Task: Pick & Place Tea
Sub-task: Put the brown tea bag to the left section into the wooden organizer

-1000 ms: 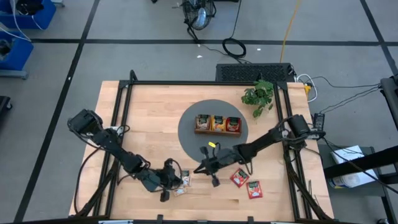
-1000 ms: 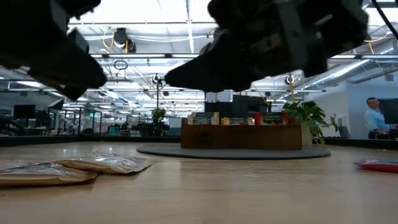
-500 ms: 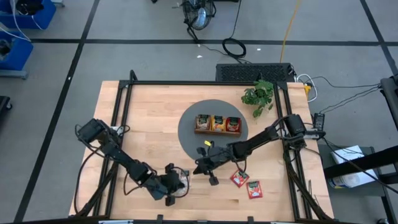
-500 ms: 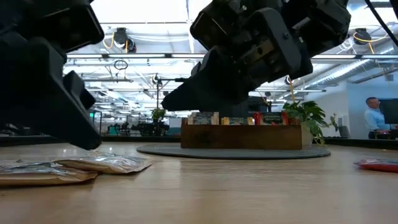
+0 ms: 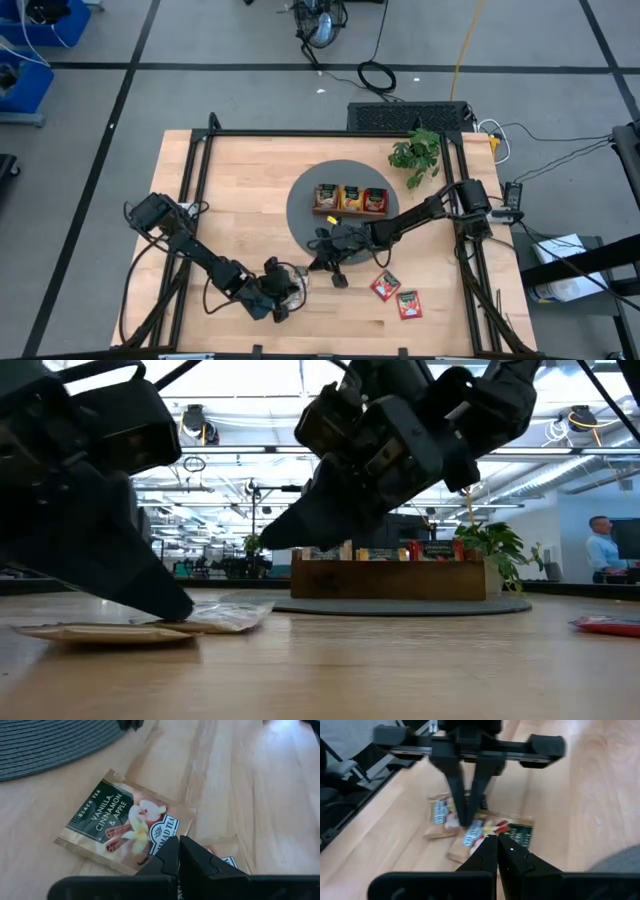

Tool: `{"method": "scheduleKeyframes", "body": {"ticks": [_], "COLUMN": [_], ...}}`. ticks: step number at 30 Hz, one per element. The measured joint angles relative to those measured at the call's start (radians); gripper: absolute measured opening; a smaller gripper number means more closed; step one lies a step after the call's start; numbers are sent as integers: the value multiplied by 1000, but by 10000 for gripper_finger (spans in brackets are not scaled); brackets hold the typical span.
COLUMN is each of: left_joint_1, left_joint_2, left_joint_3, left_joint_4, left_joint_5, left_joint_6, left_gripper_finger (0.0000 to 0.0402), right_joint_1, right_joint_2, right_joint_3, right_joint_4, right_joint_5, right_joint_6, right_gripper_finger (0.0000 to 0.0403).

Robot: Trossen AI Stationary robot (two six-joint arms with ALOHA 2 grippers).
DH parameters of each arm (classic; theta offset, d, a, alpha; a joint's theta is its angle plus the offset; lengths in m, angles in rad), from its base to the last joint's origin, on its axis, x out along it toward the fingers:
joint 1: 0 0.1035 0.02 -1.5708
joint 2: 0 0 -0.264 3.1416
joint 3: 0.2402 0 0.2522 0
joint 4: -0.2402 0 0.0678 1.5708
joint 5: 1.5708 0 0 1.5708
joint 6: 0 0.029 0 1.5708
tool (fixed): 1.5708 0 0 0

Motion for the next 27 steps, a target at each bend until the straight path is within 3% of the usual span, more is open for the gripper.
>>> {"method": "scheduleKeyframes", "body": {"ticks": [5, 13, 17, 27], "left_joint_1": [5, 3, 3, 3], "left_joint_2": [50, 79, 79, 79], "left_joint_3": [1, 3, 2, 1], "left_joint_4": [16, 44, 45, 47], "left_joint_5": [7, 22, 24, 23], "left_joint_6": [-40, -58, -54, -58], "left_gripper_finger": [21, 21, 21, 21], "right_joint_1": [-21, -58, -66, -35], "right_joint_2": [-1, -1, -1, 49], "right_joint_3": [2, 37, 35, 36], "right_joint_4": [-52, -229, -279, -190], "right_joint_5": [-5, -3, -15, -34], "right_joint_6": [69, 176, 227, 255], "right_gripper_finger": [18, 127, 162, 165]}}
